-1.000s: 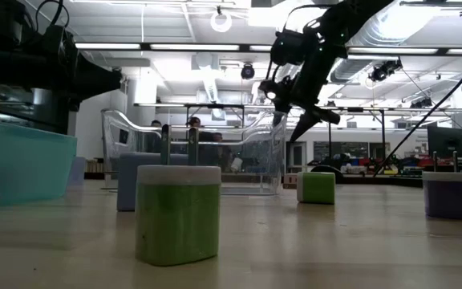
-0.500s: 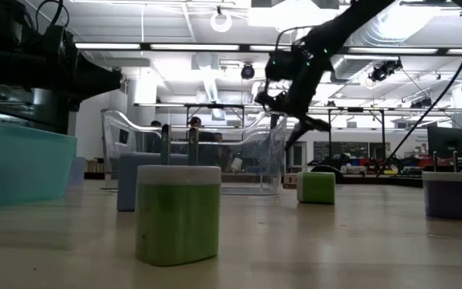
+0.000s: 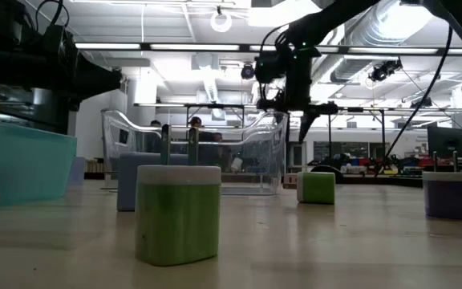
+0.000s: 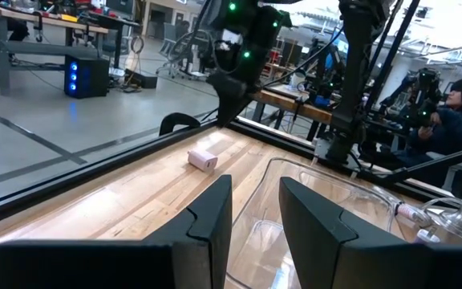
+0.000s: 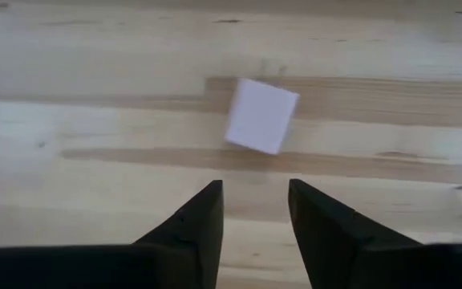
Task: Pick & Place Office items
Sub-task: Put the pink charger adapter into transparent bin
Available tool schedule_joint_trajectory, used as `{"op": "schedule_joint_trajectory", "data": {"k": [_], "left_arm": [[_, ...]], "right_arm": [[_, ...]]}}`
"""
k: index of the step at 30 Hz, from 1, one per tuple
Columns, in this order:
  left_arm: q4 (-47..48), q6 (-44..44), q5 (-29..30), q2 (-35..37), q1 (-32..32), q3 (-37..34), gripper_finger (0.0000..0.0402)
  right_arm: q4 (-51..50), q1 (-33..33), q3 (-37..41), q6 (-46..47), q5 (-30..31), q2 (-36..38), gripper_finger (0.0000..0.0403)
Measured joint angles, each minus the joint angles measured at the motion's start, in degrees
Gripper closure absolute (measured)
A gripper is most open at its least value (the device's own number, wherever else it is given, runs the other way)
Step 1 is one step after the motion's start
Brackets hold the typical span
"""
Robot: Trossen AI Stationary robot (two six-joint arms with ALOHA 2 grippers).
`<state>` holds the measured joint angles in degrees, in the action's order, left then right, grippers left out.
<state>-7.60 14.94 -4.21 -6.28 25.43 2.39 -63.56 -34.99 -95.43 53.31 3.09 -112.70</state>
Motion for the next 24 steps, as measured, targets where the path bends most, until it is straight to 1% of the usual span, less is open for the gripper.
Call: {"op": "schedule_joint_trajectory", "data": {"k": [3,8,11,14,18,24], "left_arm": [[0.01,0.01,-0.02,0.01,-0.01,0.0,0.0299],[0.0,0.02,0.0,0.0,0.0,0.0,0.0299],[0.01,0.02,-0.01,0.01,-0.01,0.0,0.0299],[0.0,0.02,-0.01,0.01,-0.01,0.0,0.0299],[0.01,0.02,-0.02,0.0,-0.01,0.0,0.0299],[0.0,0.02,-0.01,0.01,0.0,0.0,0.0299]], "right_arm": [[0.46,0.18,0.01,1.16,0.73,-0.35,0.0284],[2.19,1.14,0.01,-0.63,1.61,-0.33,0.0297],[3.04,2.21,0.26,-0.97,3.83,-0.32,0.0299],[3.93,3.57,1.76,0.75,5.76,-0.27,0.0299],[4.76,4.44,3.81,2.49,5.84,-0.25,0.0299],[9.57,5.01,7.69,3.41,6.65,-0.27,0.0298]]}}
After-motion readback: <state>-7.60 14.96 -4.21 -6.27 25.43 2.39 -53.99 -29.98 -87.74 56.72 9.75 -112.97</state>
